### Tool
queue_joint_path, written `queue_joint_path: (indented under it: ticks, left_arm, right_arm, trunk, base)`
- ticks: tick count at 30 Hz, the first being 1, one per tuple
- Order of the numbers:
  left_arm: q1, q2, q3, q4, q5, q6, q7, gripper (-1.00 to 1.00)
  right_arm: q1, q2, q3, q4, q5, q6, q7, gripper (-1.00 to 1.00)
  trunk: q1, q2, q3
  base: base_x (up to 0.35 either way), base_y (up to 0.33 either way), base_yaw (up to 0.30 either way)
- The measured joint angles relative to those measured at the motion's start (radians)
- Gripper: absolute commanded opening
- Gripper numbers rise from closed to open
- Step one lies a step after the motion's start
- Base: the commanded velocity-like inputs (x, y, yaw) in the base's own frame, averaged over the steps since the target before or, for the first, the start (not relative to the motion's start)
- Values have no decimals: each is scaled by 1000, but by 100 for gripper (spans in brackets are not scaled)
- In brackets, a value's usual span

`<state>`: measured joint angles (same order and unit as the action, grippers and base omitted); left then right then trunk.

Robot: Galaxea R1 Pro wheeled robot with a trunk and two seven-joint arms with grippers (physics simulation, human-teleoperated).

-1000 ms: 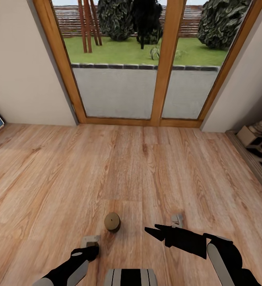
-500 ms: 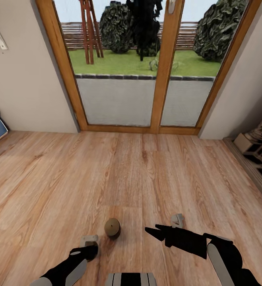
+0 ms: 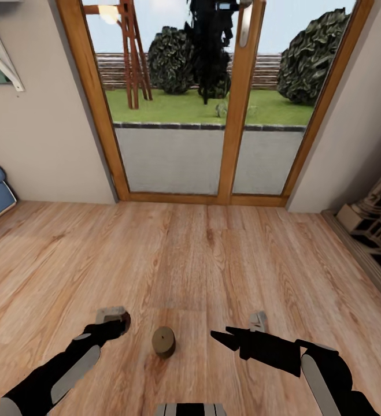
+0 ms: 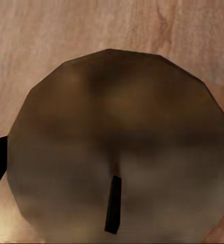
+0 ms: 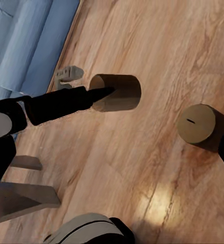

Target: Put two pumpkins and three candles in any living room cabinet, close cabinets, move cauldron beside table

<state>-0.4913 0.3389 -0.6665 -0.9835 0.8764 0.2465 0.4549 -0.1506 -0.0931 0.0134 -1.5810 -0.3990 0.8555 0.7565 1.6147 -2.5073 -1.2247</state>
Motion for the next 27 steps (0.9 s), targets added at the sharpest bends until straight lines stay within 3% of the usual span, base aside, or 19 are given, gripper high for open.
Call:
queue_joint_path:
  ticks: [2, 4, 8, 9, 10, 13, 14, 16, 20, 22, 23, 27]
  left_arm:
    - [32, 28, 24, -65, 24, 43, 19, -100]
    - [79, 52, 90, -137, 35, 90, 37, -100]
    - [128, 69, 145, -211, 40, 161, 45, -100]
    - [142, 74, 157, -231, 41, 177, 51, -100]
    - [164, 79, 175, -258, 39, 193, 72, -100]
    - [186, 81, 192, -292, 42, 204, 115, -100]
    - [193, 82, 197, -309, 42, 209, 134, -100]
    - [203, 83, 200, -332, 44, 221, 155, -100]
    - [235, 83, 204, -382, 48, 243, 180, -100]
    - [241, 83, 205, -391, 45, 247, 190, -100]
    - [248, 82, 205, -401, 47, 252, 210, -100]
    - [251, 82, 204, -408, 47, 251, 220, -100]
  right_arm:
    - [0, 0, 0, 0, 1, 0, -1, 100]
    - [0, 1, 0, 0, 1, -3, -21, 100]
    - [0, 6, 4, 0, 3, -7, -120, 100]
    - [0, 9, 9, 0, 3, -6, -181, 100]
    - [0, 14, 21, 0, 5, -4, -316, 100]
    - [-1, 33, 70, 0, -4, -2, -531, 100]
    - [-1, 48, 100, 0, -8, -2, -633, 100]
    - [-1, 80, 140, 0, -1, -2, -768, 100]
    - [-2, 150, 201, 0, 12, -1, -980, 100]
    - [-2, 159, 224, -1, 15, -1, -1008, 100]
    - [-2, 169, 260, -2, 13, -1, -1040, 100]
    - [-2, 173, 277, -2, 17, -1, -1054, 100]
  trunk:
    - [-1, 0, 8]
    - [-2, 1, 15]
    - [-4, 2, 31]
    - [-4, 2, 35]
    - [-4, 2, 39]
    - [-6, 3, 50]
    - [-6, 3, 54]
    - [-7, 4, 62]
    - [-9, 5, 77]
    - [-10, 5, 85]
    - [-10, 5, 85]
    - [-10, 5, 85]
  base:
    - [0, 0, 0]
    - [0, 0, 0]
    - [0, 0, 0]
    - [0, 0, 0]
    - [0, 0, 0]
    - [0, 0, 0]
    - [0, 0, 0]
    - [0, 0, 0]
    - [0, 0, 0]
    - [0, 0, 0]
    - [0, 0, 0]
    - [0, 0, 0]
